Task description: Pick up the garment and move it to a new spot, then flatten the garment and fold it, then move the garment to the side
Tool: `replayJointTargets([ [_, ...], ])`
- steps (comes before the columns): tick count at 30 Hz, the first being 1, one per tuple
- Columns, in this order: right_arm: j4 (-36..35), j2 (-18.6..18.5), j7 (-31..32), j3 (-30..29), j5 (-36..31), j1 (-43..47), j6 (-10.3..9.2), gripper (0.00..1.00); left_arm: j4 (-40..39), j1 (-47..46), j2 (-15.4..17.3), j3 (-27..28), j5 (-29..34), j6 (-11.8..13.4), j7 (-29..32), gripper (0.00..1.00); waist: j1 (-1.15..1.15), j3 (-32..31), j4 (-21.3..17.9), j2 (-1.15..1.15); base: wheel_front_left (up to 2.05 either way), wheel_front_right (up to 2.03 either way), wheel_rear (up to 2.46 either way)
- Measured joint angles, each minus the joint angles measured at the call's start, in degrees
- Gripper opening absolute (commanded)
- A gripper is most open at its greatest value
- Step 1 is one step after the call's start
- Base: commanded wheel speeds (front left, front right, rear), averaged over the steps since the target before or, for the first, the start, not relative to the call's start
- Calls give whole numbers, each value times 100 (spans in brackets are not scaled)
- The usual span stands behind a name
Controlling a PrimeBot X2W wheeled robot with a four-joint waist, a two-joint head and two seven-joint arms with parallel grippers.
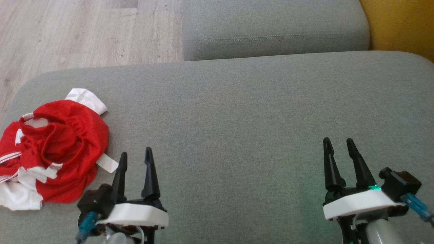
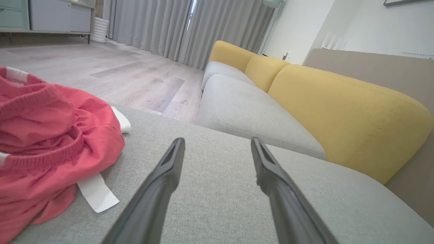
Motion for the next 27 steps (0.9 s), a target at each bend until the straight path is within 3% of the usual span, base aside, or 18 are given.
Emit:
replayJointTargets([
  [27,-65,-5,-434,-85,-1898,74,1,100,163,-1,11,-233,1908,387,-454,100,0,-232,13,0,0,0,0],
])
